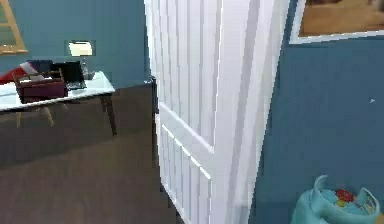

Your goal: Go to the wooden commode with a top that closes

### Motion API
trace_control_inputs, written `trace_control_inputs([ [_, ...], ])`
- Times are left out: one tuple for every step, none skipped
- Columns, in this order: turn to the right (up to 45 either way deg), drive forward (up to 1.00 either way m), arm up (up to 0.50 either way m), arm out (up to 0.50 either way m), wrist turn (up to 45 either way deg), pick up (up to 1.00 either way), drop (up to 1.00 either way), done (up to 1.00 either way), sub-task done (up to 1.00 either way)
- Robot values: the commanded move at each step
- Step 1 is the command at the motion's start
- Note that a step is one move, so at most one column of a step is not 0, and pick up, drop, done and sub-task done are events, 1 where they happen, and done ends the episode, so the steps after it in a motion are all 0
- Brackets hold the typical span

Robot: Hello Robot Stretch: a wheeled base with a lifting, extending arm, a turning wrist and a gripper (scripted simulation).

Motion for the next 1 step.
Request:
trace_control_inputs([
  [45.0, 0.00, 0.00, 0.00, 0.0, 0.00, 0.00, 0.00, 0.00],
])
